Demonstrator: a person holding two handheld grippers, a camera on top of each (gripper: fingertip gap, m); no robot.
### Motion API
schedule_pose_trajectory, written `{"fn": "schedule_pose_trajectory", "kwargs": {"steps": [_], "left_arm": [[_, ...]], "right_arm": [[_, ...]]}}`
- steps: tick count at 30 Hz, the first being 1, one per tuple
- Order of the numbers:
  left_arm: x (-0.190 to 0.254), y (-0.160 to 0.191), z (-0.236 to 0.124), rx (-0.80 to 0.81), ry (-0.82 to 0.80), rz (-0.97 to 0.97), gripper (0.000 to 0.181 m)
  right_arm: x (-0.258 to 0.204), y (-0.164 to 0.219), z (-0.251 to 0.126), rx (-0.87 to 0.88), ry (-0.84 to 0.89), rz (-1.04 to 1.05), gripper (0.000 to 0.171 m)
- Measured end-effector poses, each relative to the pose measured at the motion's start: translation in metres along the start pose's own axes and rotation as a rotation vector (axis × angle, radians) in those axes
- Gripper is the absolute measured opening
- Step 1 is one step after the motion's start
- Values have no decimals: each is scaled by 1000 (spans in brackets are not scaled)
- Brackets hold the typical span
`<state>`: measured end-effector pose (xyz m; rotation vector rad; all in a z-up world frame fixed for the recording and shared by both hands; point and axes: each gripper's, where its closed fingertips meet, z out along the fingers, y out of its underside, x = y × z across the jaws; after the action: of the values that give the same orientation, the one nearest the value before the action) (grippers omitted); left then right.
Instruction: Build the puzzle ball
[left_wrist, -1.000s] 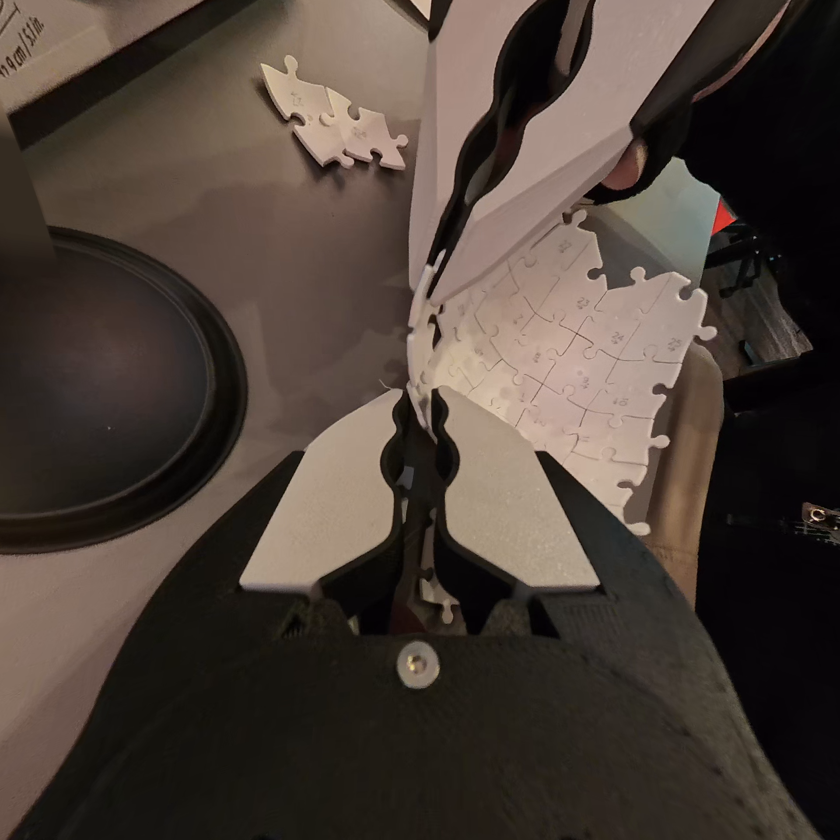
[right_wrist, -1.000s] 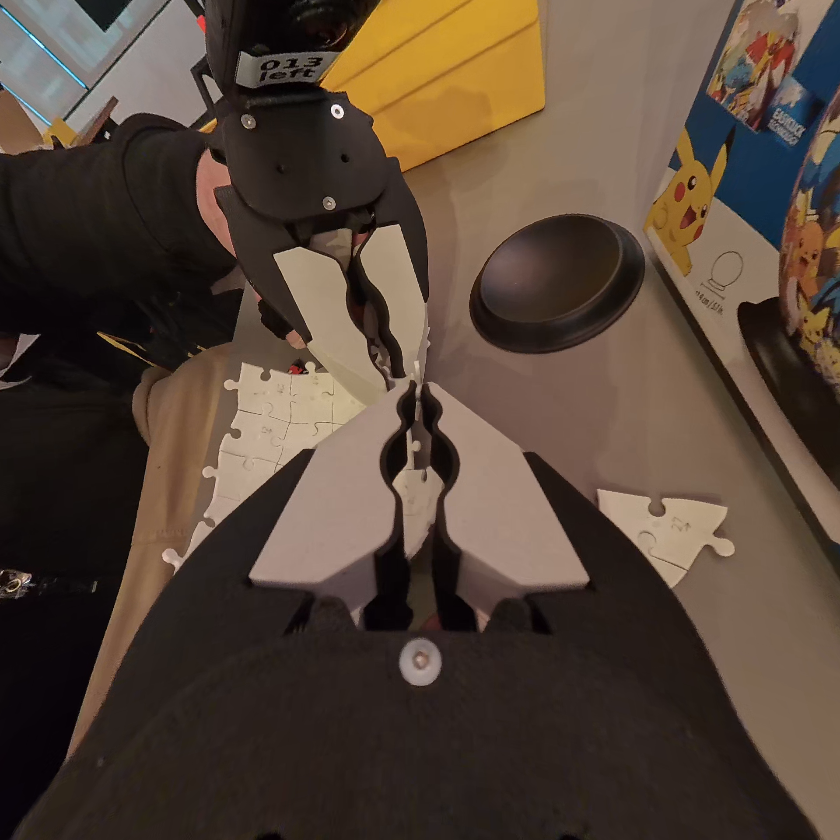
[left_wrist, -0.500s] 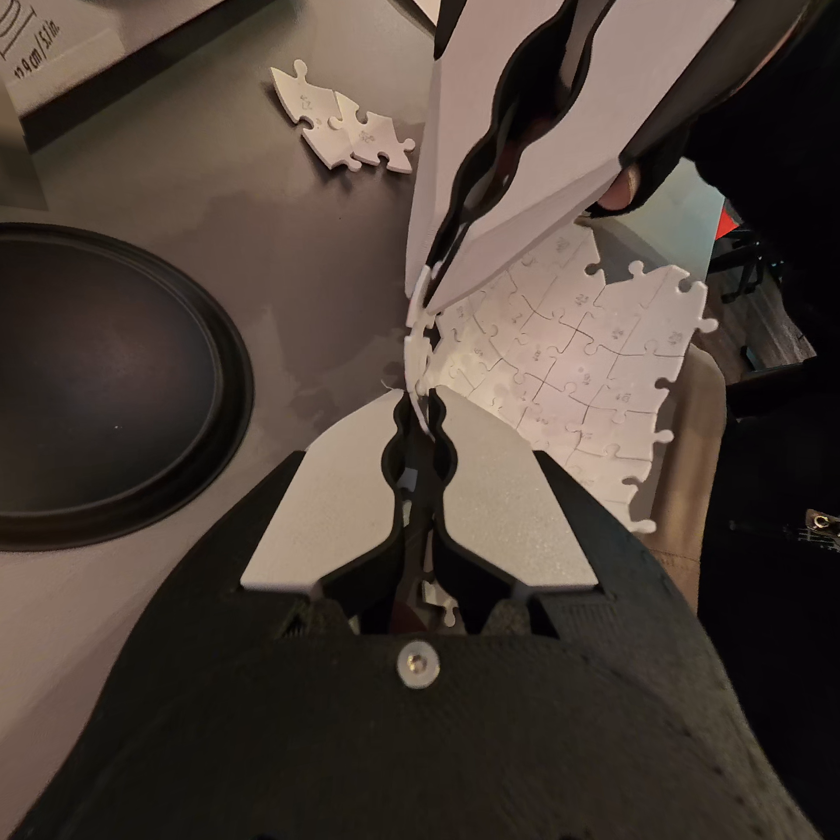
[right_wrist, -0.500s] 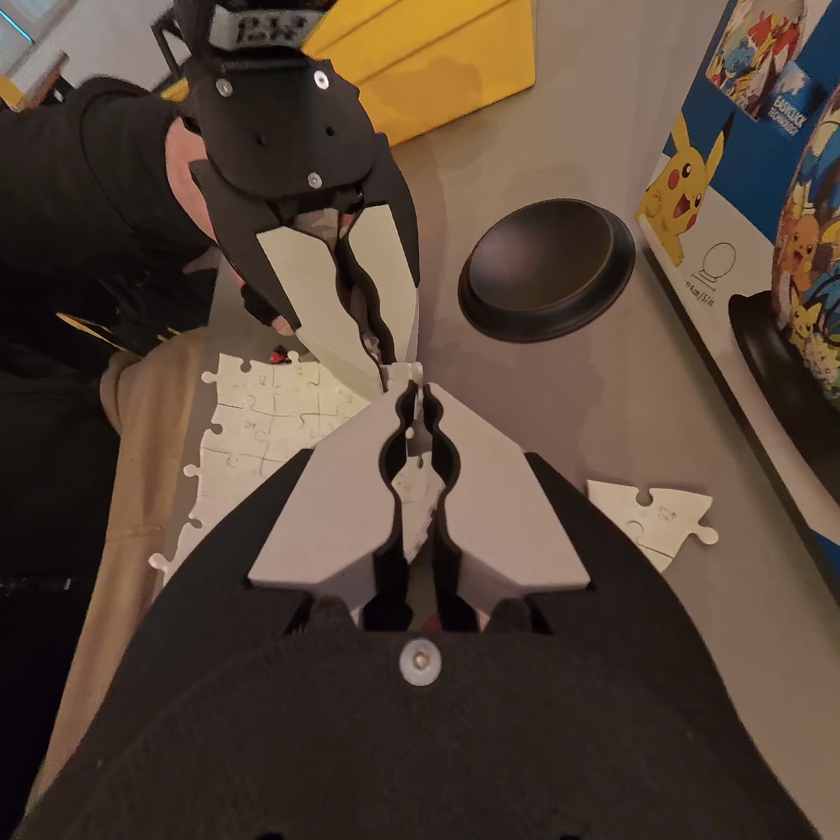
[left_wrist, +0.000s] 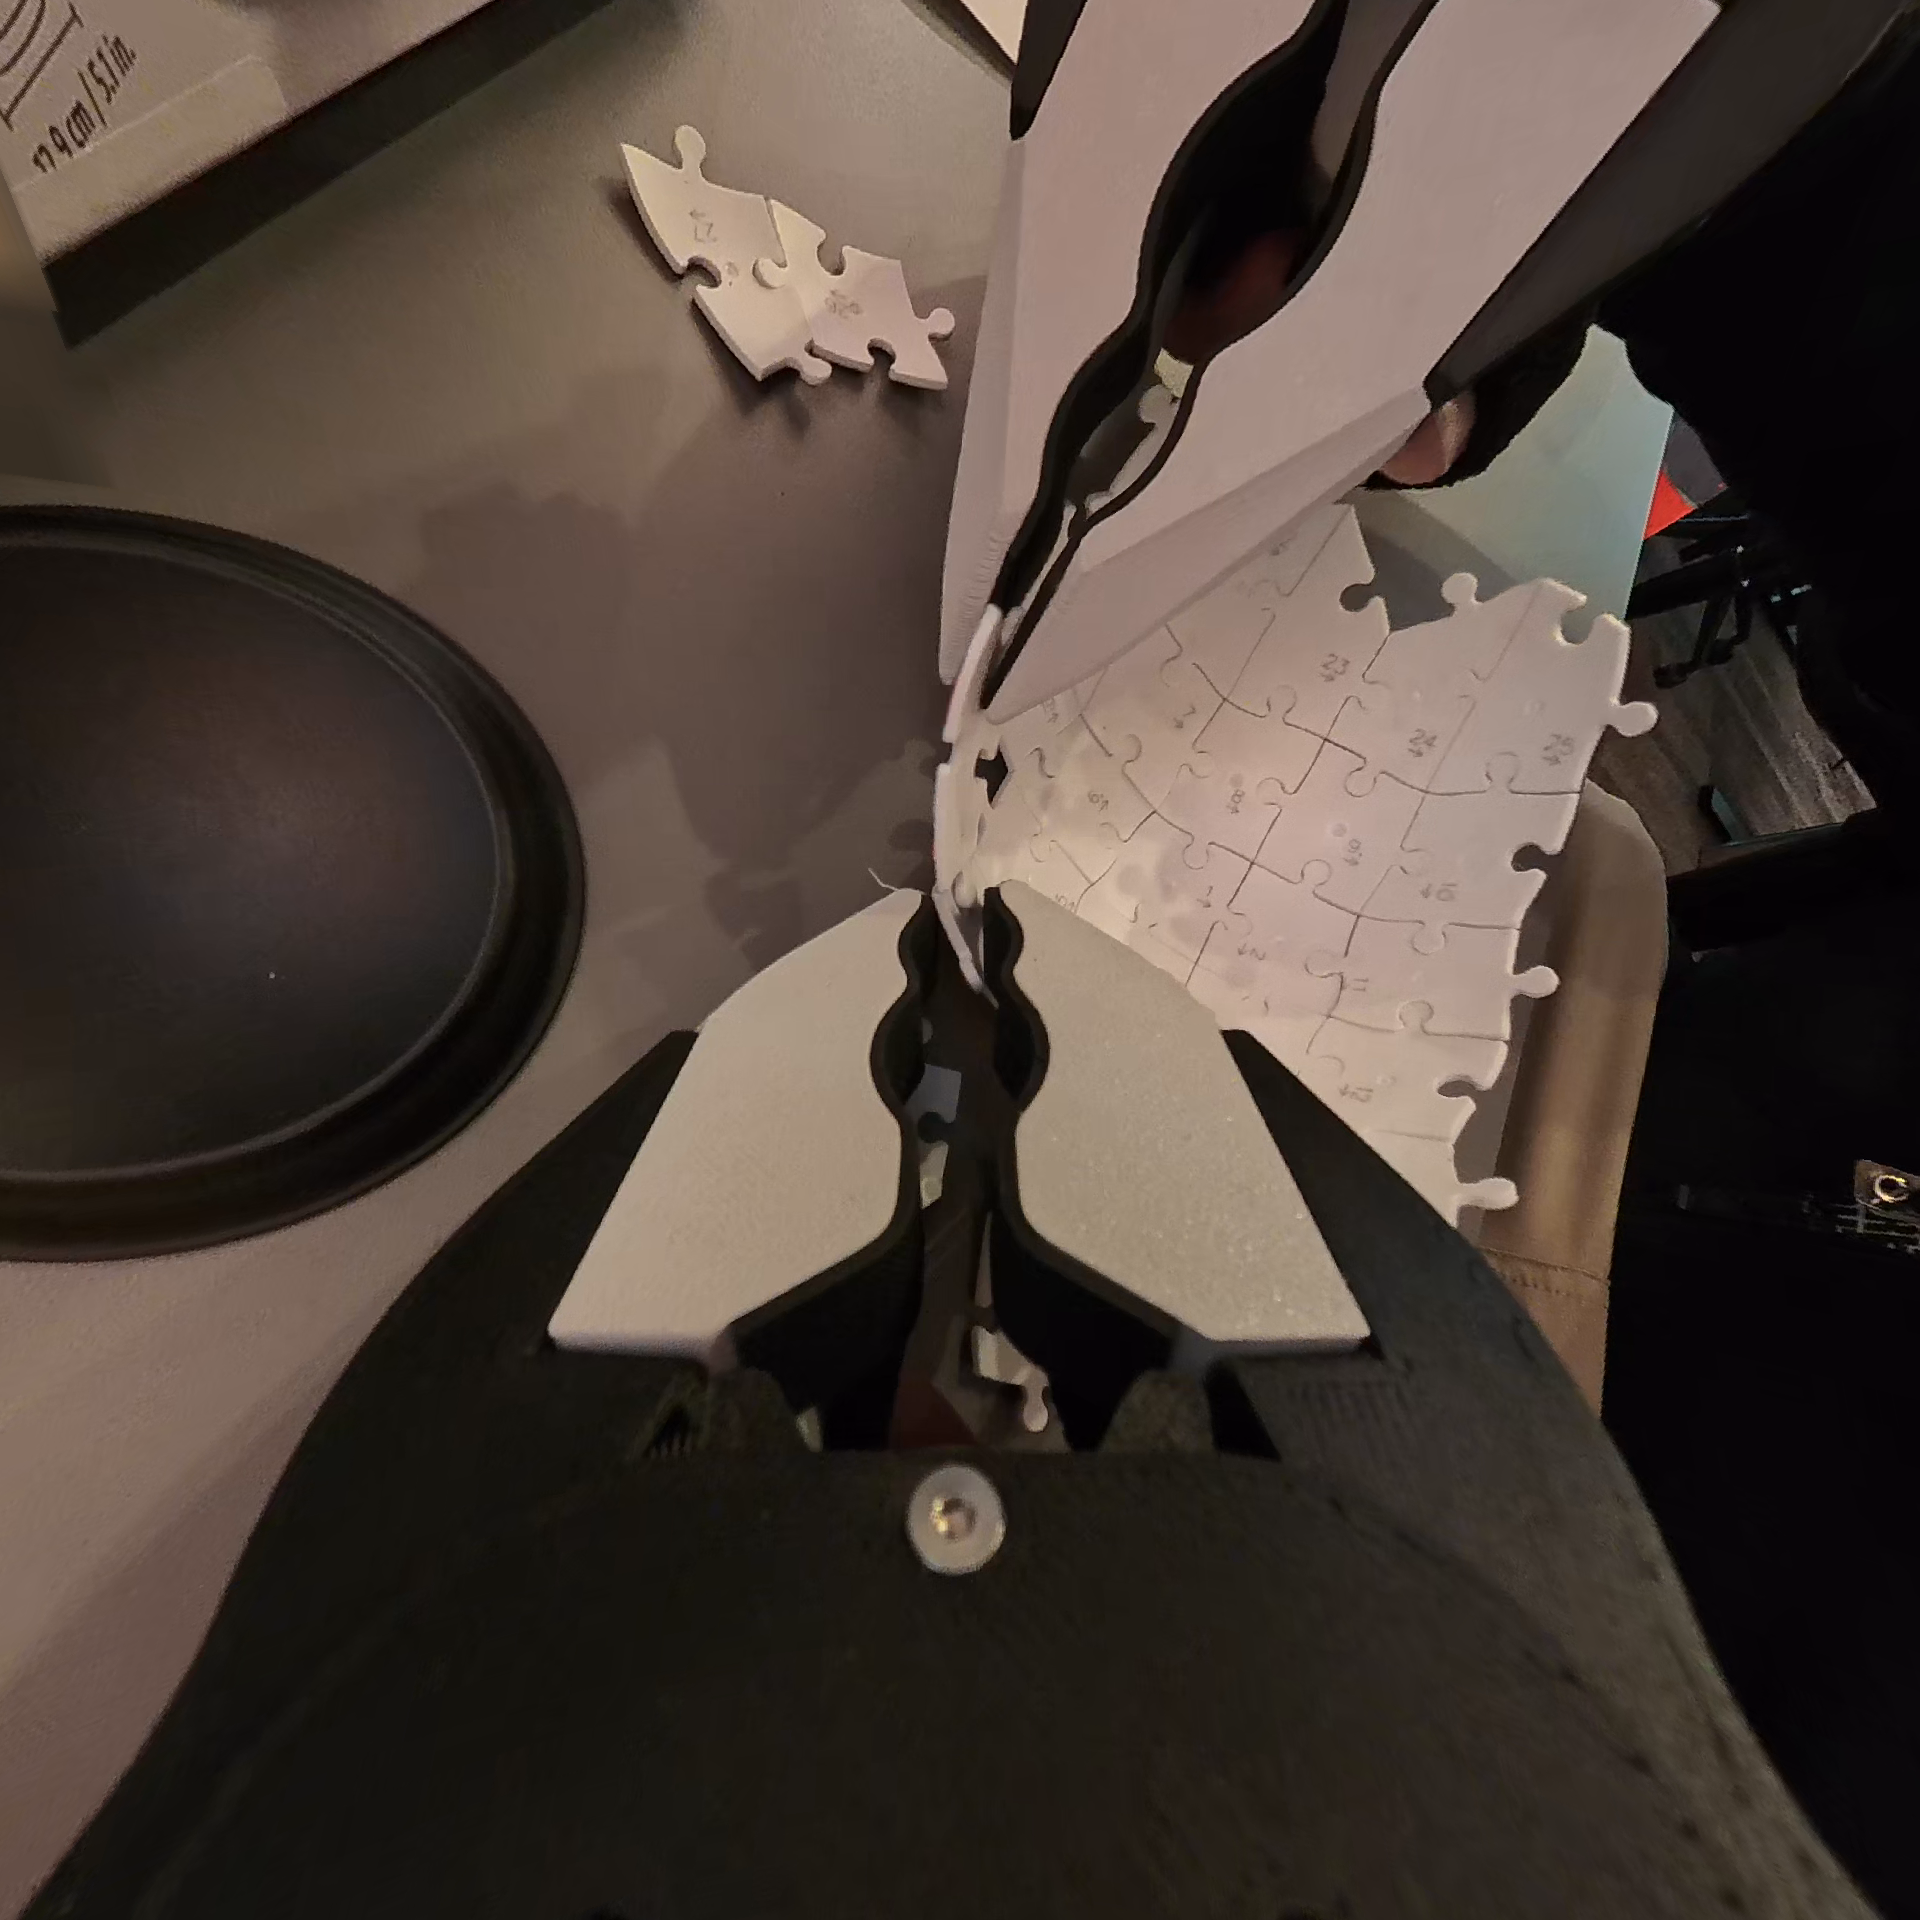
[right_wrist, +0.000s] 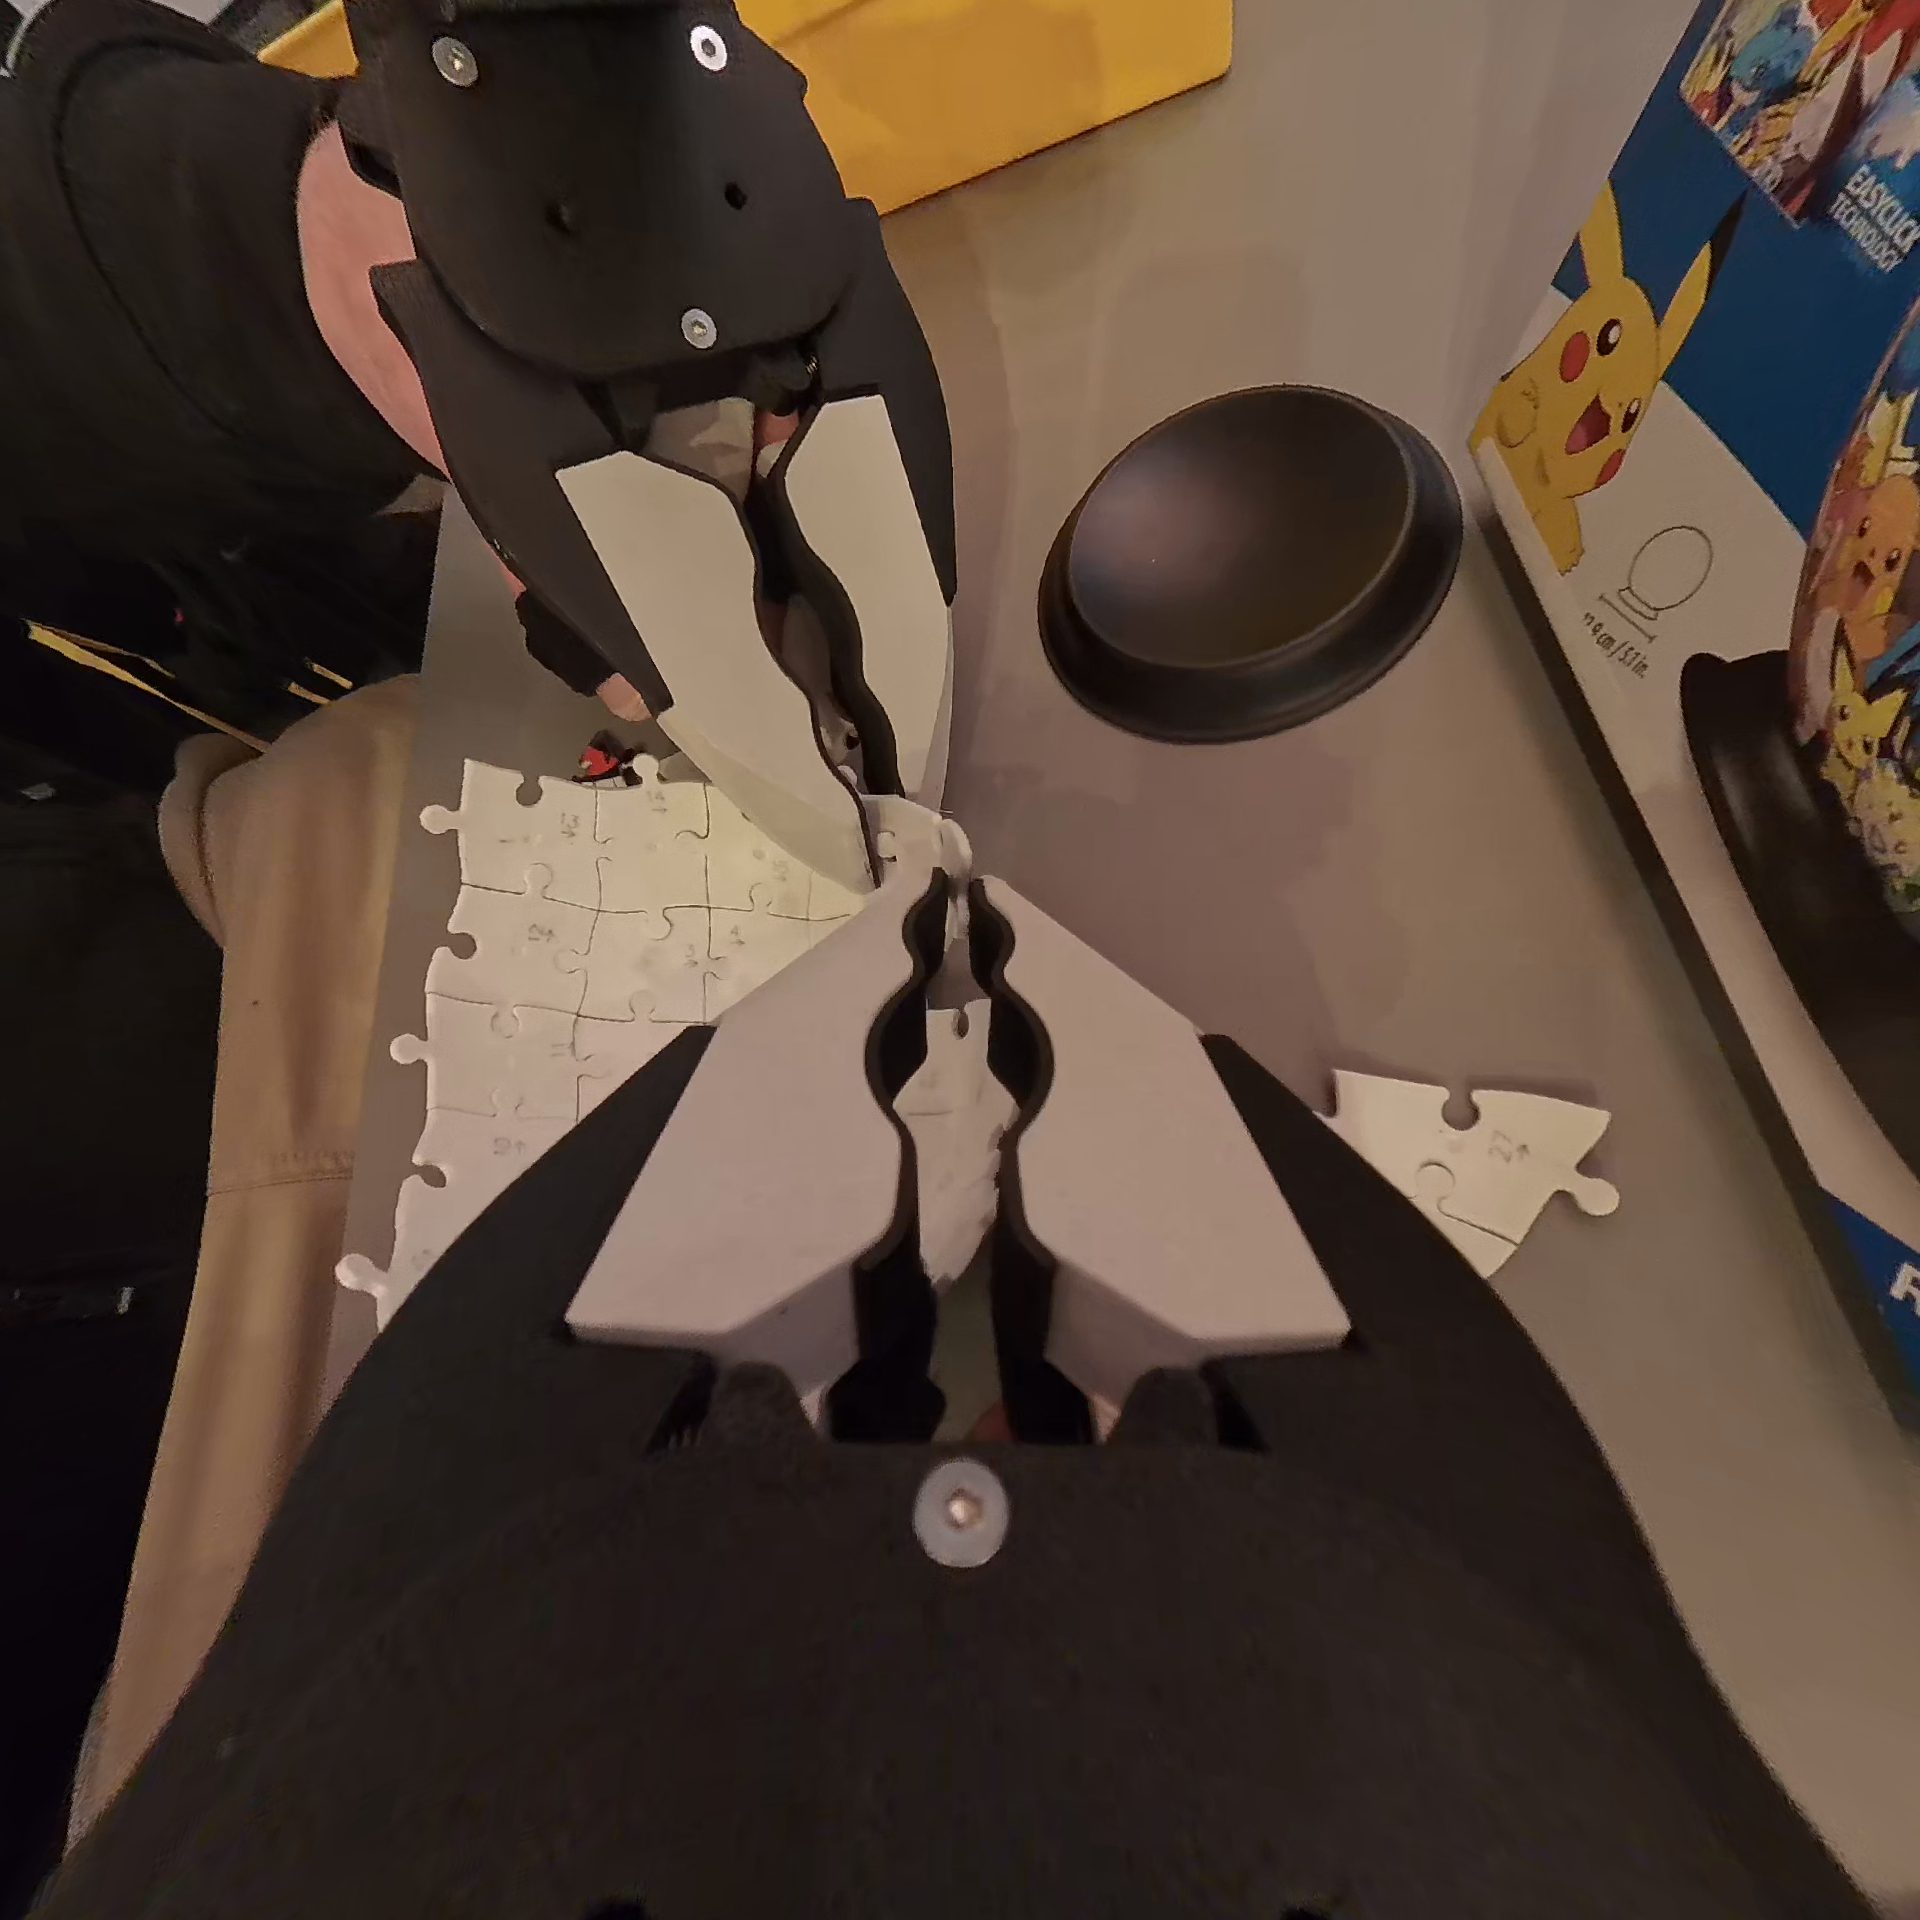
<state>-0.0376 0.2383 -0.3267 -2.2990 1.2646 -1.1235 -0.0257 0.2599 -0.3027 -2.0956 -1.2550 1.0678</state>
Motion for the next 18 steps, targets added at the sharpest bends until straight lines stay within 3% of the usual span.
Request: {"fn": "schedule_pose_trajectory", "kwargs": {"steps": [3, 10, 12, 18], "left_arm": [[0, -1, -1, 5, -3, 11, 8], [1, -18, -17, 65, -53, 88, 27], [7, -29, -22, 100, -79, 152, 26], [2, -20, -13, 0, -156, 232, 20]], "right_arm": [[-1, -4, -4, 25, -15, 12, 0], [-2, -11, -12, 29, 7, -14, 0], [-5, -14, -15, 23, 11, -36, 0], [-9, -17, -20, -1, 39, -75, 0]]}}
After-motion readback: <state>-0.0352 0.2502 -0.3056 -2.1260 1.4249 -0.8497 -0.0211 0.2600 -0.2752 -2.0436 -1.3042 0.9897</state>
